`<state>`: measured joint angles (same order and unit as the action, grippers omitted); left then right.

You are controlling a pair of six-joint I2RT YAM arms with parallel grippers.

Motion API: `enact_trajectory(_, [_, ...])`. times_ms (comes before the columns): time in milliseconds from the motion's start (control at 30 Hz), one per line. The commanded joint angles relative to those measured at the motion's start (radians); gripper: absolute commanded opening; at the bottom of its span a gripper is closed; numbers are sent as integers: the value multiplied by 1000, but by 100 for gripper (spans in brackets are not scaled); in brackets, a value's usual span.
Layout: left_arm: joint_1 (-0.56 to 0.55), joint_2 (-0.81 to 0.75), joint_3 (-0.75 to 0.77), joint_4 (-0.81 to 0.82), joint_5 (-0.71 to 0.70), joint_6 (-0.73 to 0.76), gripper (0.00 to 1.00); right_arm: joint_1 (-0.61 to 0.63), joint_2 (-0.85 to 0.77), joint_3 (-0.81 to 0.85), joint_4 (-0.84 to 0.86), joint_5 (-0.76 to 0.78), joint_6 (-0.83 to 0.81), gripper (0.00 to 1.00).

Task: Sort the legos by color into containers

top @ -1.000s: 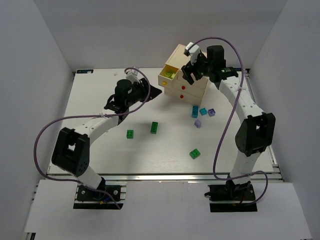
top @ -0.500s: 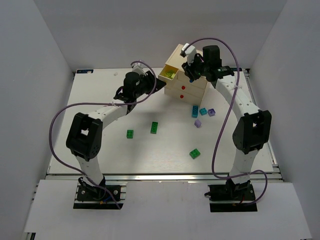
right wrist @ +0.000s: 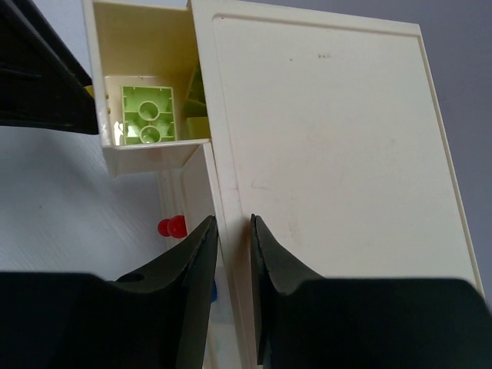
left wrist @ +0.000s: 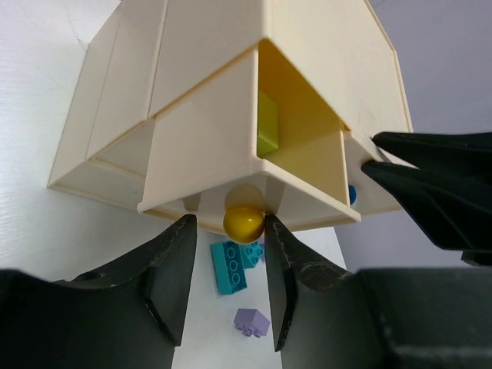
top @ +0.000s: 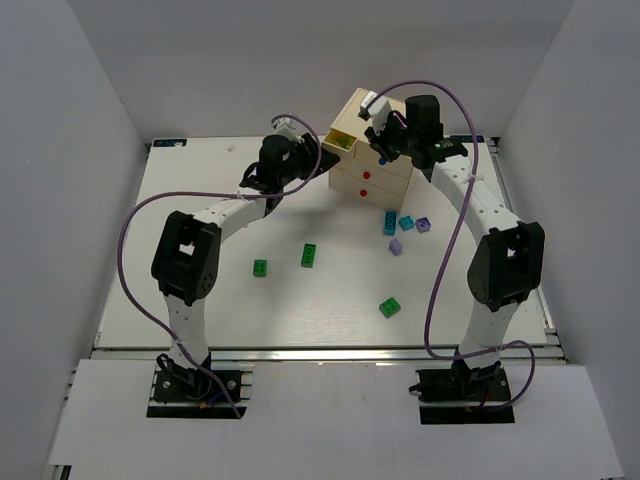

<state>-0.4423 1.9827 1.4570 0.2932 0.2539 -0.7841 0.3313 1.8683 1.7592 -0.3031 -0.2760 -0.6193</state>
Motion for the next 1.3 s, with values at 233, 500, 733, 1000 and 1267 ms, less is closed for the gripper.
enact_trajectory(233, [-4, 114, 199, 15, -22, -9, 52, -2, -4, -64, -87, -25, -8, 27])
enact_trajectory(500, [-4, 206, 302, 20, -19, -30, 52, -6, -17, -87, -82, -46, -3, 27])
enact_trajectory(733, [-4, 137, 177, 112, 8, -35, 55, -9, -72, -116, -22, -60, 81, 64])
enact_trajectory(1000, [-13, -84, -98, 299, 42, -17, 64, -21, -188, -112, 59, -22, 236, 72])
enact_trajectory(1267, [-56, -25, -52, 330, 143, -58, 65, -87, -185, -99, -4, -54, 306, 69])
